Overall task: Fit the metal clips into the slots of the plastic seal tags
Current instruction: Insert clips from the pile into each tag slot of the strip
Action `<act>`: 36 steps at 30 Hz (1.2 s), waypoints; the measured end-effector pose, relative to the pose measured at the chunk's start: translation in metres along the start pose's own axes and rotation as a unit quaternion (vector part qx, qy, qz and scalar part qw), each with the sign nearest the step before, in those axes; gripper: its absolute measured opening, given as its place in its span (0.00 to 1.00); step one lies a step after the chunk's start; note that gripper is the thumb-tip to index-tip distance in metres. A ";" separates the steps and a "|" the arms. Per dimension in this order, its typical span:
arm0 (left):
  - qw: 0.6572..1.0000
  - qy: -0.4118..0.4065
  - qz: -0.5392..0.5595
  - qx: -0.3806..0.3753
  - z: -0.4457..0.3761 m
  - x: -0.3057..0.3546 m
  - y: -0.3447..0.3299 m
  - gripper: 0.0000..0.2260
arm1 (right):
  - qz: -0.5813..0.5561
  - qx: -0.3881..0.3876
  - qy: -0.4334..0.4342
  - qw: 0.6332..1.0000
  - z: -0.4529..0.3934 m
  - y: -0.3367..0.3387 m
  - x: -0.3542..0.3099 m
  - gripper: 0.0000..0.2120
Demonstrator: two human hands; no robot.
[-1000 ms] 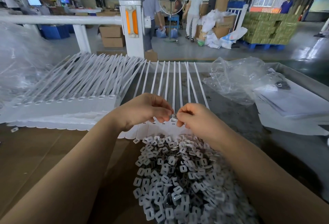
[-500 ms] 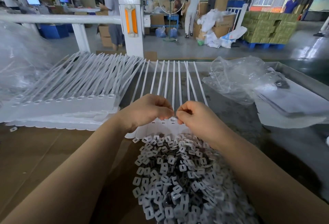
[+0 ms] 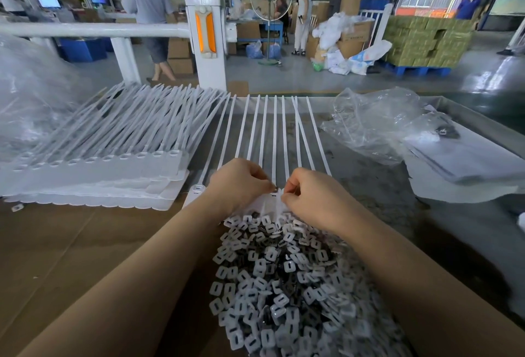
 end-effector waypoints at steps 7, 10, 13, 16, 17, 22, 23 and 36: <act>0.999 -0.008 -0.042 0.023 0.001 0.002 -0.004 0.05 | -0.006 0.000 0.004 1.000 0.001 -0.001 0.000 0.03; 0.999 -0.023 -0.047 0.018 0.000 0.001 -0.002 0.04 | -0.008 0.001 0.000 1.000 0.000 -0.001 0.000 0.03; 0.998 -0.050 -0.048 0.004 0.000 0.000 0.001 0.05 | -0.007 -0.001 -0.003 1.000 0.000 -0.001 0.000 0.04; 0.995 -0.086 -0.050 -0.013 -0.001 -0.001 0.007 0.08 | -0.007 -0.004 -0.002 1.000 -0.001 0.000 0.000 0.04; 0.994 -0.094 -0.050 -0.019 -0.001 -0.001 0.008 0.07 | -0.008 -0.005 -0.002 1.000 0.000 0.000 0.000 0.05; 0.990 -0.122 -0.059 -0.040 0.000 -0.002 0.012 0.08 | -0.065 -0.023 0.022 0.997 0.003 0.004 -0.005 0.05; 0.989 -0.128 -0.064 -0.041 0.000 -0.002 0.012 0.08 | -0.085 -0.044 0.035 0.995 0.004 0.004 -0.007 0.05; 0.988 -0.136 -0.064 -0.046 0.001 0.000 0.013 0.11 | -0.042 -0.048 0.123 0.990 0.009 -0.003 -0.014 0.04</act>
Point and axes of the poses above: each hand's wrist, its own z-axis away from the middle knuckle, its own y-axis out of the back of the hand, x = y × z, the point moved 2 cm from there along -z, towards the middle knuckle
